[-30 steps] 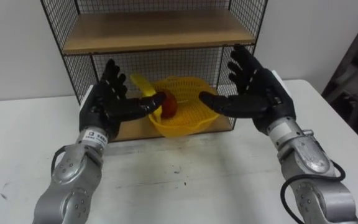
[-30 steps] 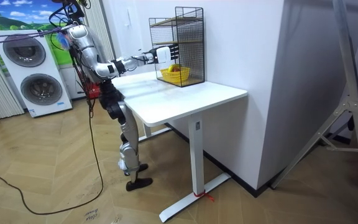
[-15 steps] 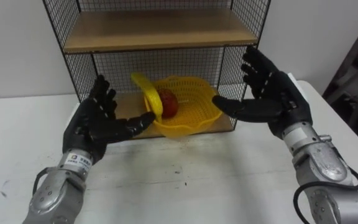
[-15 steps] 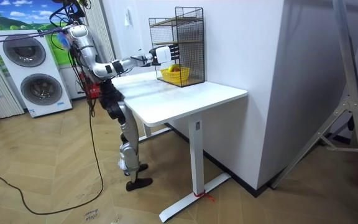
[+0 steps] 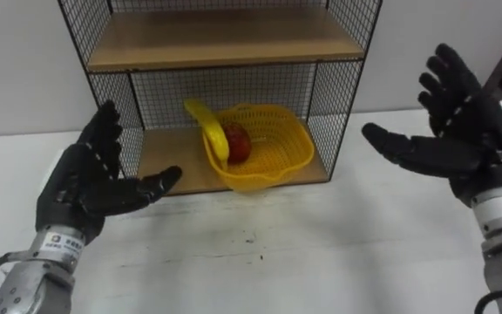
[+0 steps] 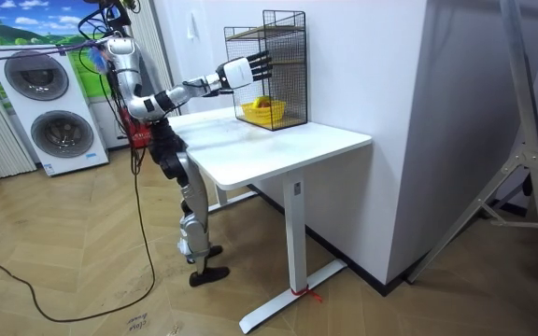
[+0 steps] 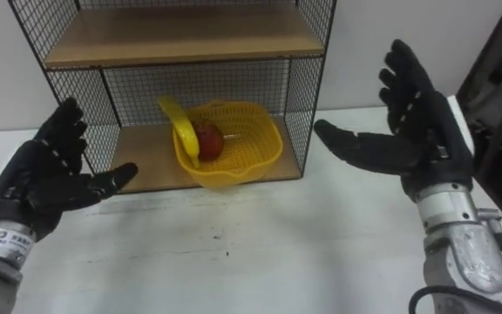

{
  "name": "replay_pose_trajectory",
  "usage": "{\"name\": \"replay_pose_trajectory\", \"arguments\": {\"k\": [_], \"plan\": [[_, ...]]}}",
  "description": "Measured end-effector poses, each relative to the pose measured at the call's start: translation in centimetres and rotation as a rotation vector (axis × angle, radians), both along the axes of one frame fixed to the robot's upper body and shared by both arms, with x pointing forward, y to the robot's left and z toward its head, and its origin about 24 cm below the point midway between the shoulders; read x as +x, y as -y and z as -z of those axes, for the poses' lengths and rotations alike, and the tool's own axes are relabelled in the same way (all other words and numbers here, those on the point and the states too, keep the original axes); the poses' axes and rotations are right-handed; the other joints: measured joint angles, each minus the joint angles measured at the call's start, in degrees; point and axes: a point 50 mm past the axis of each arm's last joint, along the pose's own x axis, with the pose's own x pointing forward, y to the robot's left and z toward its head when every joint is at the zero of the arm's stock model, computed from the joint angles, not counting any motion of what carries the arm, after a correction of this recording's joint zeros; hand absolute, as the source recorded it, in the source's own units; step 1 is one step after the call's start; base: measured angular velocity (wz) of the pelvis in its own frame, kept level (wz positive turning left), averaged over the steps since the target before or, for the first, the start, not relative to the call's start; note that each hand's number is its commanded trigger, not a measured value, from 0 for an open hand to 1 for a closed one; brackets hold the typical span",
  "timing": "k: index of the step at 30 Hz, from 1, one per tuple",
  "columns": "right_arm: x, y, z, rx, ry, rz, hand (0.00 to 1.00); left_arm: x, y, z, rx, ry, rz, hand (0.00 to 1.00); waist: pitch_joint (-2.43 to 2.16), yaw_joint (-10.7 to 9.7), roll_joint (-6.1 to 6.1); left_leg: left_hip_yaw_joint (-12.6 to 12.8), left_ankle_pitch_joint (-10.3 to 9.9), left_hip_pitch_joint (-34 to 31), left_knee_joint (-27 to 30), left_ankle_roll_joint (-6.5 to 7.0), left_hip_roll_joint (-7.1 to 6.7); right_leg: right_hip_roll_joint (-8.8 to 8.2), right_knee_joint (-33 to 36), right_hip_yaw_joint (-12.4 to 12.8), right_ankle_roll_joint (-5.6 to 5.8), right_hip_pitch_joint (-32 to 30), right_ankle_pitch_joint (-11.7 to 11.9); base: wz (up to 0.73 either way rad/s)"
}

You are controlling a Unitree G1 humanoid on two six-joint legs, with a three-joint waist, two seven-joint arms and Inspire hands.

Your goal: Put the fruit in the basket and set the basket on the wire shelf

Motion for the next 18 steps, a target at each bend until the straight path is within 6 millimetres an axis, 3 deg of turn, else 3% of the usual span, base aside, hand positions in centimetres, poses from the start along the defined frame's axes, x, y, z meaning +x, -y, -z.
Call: {"name": "replay_pose_trajectory", "arguments": {"k": [7,9,18], "plan": [[-1.7,4.2,-2.4,-0.020,0.090,0.275,0.00,-1.0,-3.8,-3.8,0.085,0.135,-0.151,0.00,-0.01,-0.57,0.27,-0.33,0.13,-1.08,-0.22,-0.20,0.05,0.09,0.09,-0.19,-0.01,-1.09,0.02,0.00],[-2.5,5.5,-3.5,-0.056,0.126,0.372,0.00,-2.1,-6.0,-6.0,0.142,0.214,-0.279,0.00,0.08,-0.71,0.44,-0.37,0.19,-1.39,-0.23,-0.28,0.09,0.14,-0.08,-0.26,0.08,-1.32,0.14,0.04],[-7.7,10.3,-7.5,-0.127,0.314,0.829,0.00,-8.5,-13.4,-10.8,0.265,0.385,-0.925,0.00,-0.25,0.16,0.82,-0.60,0.07,-2.01,0.03,-0.25,0.13,0.12,0.23,-0.53,-0.31,-1.69,-0.36,0.02]]}}
